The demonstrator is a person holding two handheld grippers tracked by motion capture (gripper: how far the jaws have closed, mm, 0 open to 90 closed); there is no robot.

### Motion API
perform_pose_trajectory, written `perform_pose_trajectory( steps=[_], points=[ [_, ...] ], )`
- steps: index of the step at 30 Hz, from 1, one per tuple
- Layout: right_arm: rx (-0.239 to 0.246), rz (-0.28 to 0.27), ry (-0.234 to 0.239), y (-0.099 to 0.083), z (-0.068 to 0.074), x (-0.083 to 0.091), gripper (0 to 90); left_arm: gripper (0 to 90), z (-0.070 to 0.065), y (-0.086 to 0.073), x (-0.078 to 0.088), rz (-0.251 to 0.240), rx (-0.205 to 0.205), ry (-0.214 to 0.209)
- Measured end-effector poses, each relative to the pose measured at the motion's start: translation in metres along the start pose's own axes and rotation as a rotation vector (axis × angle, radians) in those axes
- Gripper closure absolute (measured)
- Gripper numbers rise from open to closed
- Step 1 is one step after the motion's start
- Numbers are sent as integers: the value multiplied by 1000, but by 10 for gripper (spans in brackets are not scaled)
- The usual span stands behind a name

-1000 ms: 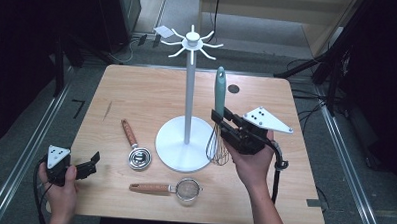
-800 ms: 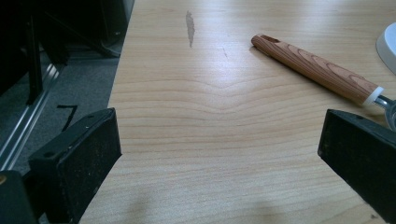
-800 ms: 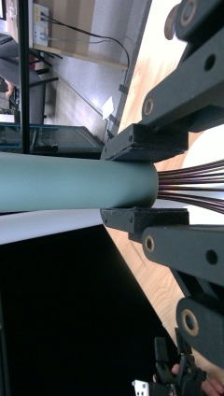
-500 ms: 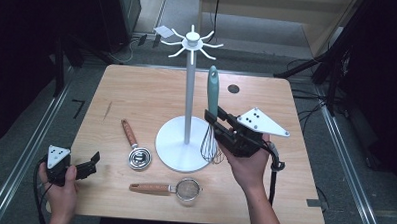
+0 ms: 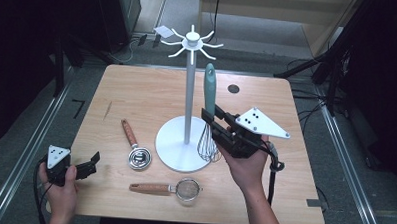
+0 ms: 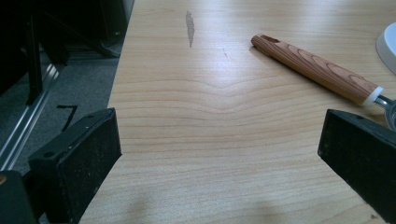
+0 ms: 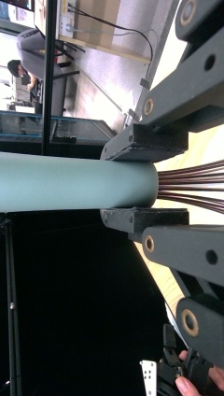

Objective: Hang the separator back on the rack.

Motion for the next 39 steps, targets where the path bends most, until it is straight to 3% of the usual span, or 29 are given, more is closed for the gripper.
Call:
perform_pose_trajectory(
  steps=[13, 25, 39],
  points=[
    [8, -38, -27, 13, -4, 11, 706, 0, 0, 0, 0, 0, -1, 0],
    [-9, -75, 26, 24, 1, 12, 706, 0, 0, 0, 0, 2, -1, 0],
    [-33, -54, 75, 26, -1, -2, 707, 0, 0, 0, 0, 1, 0, 0]
  ],
)
Point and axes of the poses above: each handheld gripper's, and its own axes: x roughly backward along the jaws, y roughly out of its top, z roughly to its left, the point moved 10 cm from there along -x, roughly forward along the jaws, and after that the axes turned 15 degrees about y, right-handed, at the moved point
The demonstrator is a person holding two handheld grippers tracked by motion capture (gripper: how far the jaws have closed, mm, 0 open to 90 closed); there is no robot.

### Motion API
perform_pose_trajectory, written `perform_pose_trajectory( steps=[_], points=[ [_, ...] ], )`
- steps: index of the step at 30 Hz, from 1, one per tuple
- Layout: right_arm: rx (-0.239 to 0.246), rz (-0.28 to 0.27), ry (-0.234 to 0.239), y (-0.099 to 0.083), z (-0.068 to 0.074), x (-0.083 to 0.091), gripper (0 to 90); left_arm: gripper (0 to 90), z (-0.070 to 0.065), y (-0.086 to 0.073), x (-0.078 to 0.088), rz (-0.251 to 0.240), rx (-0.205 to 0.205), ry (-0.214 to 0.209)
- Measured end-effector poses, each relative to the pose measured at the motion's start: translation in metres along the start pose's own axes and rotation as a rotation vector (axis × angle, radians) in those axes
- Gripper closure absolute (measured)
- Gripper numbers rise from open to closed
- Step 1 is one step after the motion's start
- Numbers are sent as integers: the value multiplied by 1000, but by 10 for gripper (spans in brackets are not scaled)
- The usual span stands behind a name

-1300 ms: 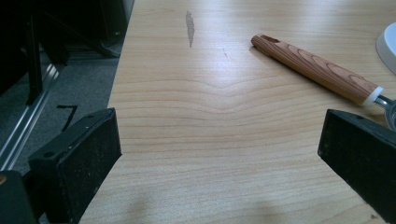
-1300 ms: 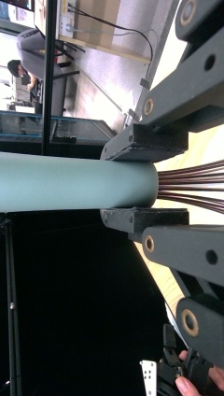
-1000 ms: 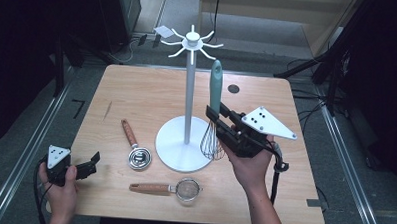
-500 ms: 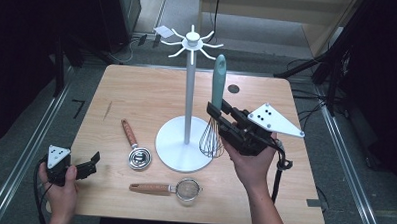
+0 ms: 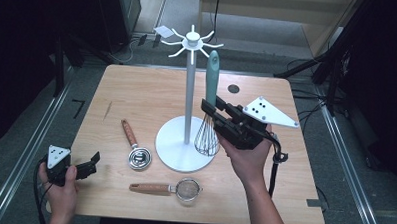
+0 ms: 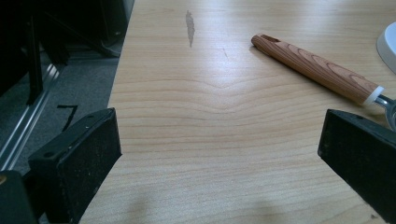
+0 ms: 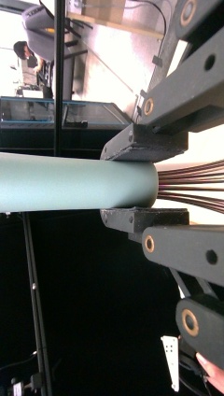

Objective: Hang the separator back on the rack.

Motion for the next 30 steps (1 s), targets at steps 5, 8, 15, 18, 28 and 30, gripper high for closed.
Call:
perform_pose_trajectory(
  steps=[5, 8, 15, 18, 28, 30],
  points=[
    [-7, 2, 9, -1, 0, -3, 707, 0, 0, 0, 0, -1, 0, 0],
    [-7, 2, 10, -1, 1, -4, 706, 0, 0, 0, 0, 1, 0, -1],
    [10, 13, 9, -2, 3, -5, 706, 0, 0, 0, 0, -2, -1, 1],
    [11, 16, 25, -2, 1, -5, 704, 0, 0, 0, 0, -1, -3, 2],
    [7, 11, -45, -1, -10, -1, 636, 0, 0, 0, 0, -2, -1, 1],
    [5, 12, -45, -1, -10, -1, 641, 0, 0, 0, 0, -2, -1, 1]
  ],
)
Point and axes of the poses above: each handheld gripper's, and its own axes: x roughly backward along the jaws, y roughly out of its top, z roughly to its left, the point moved 10 cm from there along -x, roughly forward along the jaws, and after that the axes turned 15 degrees about y, right-handed, at the moved point
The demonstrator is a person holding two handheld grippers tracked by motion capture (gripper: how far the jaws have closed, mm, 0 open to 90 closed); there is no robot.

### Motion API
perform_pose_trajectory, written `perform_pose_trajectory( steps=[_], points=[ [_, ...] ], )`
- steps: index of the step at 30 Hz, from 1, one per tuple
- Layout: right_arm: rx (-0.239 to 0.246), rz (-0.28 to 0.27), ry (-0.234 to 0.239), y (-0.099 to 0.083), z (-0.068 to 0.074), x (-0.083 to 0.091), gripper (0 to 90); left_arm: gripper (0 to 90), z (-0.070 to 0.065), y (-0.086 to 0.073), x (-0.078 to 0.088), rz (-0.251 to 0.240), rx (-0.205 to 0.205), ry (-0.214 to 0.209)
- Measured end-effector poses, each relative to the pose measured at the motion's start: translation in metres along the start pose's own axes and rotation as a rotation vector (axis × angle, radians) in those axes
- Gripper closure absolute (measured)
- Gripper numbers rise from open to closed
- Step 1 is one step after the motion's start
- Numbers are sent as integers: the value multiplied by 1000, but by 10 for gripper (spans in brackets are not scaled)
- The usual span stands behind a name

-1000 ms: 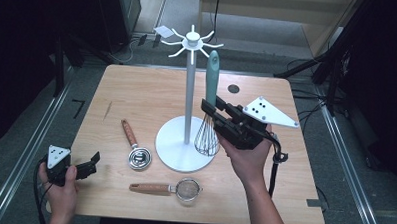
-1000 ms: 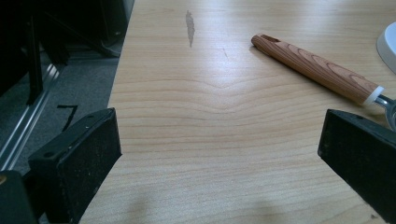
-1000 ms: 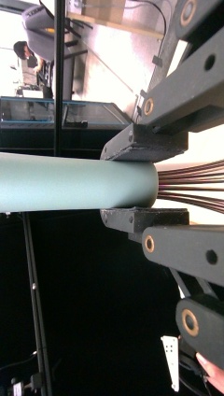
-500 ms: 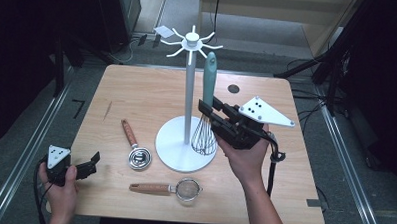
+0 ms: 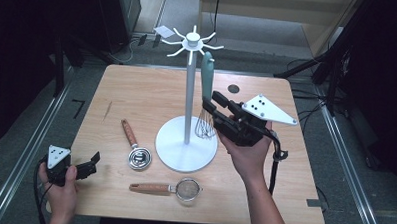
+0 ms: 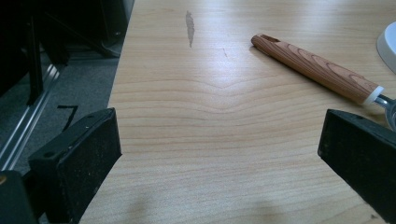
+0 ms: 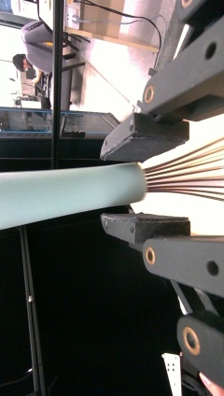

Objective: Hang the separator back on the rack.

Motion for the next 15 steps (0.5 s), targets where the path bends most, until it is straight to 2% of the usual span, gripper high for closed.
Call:
perform_pose_trajectory(
  steps=[3, 4, 5, 6, 8, 10, 15],
  points=[
    [10, -1, -11, 1, -1, 0, 656, 0, 0, 0, 0, 0, 0, 0],
    [20, -6, -25, 2, -1, 1, 716, 0, 0, 0, 0, 0, -1, 0],
    [20, -6, -25, 2, -1, 1, 716, 0, 0, 0, 0, -1, -1, 0],
    [26, -12, -36, 3, -1, 2, 798, 0, 0, 0, 0, 0, 0, 0],
    [31, -15, -42, 4, -2, 2, 819, 0, 0, 0, 0, -1, -1, 1],
    [30, -30, -67, 6, -6, 2, 890, 0, 0, 0, 0, 1, -2, 2],
    [15, -58, -109, 14, -16, 1, 900, 0, 0, 0, 0, 2, -2, 2]
  ],
)
Point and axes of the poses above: each handheld gripper's, and its own axes: x roughly backward along the jaws, y roughly out of its top, z roughly to its left, the point moved 10 cm from there along -x, roughly forward along the jaws, and after that the axes turned 15 degrees about y, right-handed, at the moved point
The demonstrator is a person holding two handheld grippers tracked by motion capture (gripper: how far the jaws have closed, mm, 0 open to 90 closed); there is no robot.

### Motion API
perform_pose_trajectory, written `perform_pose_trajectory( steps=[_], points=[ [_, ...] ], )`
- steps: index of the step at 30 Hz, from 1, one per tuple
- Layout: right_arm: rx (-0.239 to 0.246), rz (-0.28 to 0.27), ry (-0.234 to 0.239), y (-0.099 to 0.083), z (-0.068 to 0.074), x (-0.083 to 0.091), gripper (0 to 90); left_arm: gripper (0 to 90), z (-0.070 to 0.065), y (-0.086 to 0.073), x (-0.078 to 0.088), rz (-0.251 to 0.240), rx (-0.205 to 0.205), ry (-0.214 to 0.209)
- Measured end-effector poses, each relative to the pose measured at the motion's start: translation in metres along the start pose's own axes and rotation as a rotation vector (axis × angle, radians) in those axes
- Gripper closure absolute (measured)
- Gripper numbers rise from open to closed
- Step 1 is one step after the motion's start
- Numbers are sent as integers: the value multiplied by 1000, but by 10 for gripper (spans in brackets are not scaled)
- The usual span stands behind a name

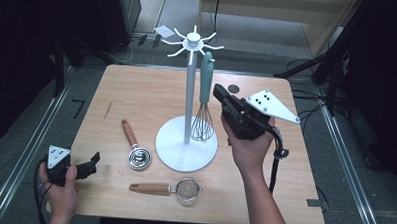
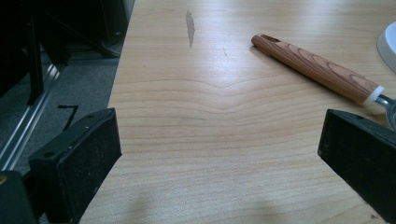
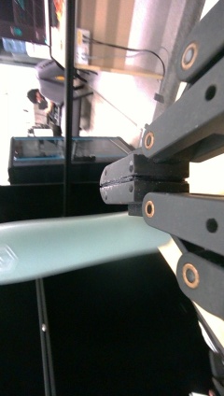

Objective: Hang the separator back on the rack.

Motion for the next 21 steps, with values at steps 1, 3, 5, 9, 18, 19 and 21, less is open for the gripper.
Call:
perform_pose_trajectory(
  steps=[1, 3, 5, 9, 18, 19, 21],
  points=[
    [11, -11, -9, 2, -1, 0, 900, 0, 0, 0, 0, -1, 0, -1],
    [33, -36, -38, 6, -4, -2, 900, 0, 0, 0, 0, 0, 0, -1],
    [42, -34, -42, 8, -4, -5, 900, 0, 0, 0, 0, 0, -3, 0],
    [77, -55, -27, 17, 0, -15, 900, 0, 0, 0, 0, 1, -1, 0],
    [99, -64, -14, 22, 7, -19, 900, 0, 0, 0, 0, 0, -2, -1],
    [99, -63, -9, 22, 7, -19, 900, 0, 0, 0, 0, 0, -2, -1],
    [104, -60, -5, 22, 8, -19, 900, 0, 0, 0, 0, 0, -1, -1]
  ],
)
Point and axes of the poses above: each handheld gripper's, and its own axes: x roughly backward along the jaws, y roughly out of its top, z roughly to its left, the point moved 10 cm from there along -x, roughly forward along the jaws, and after that the axes turned 15 degrees about y, right-handed, at the moved point
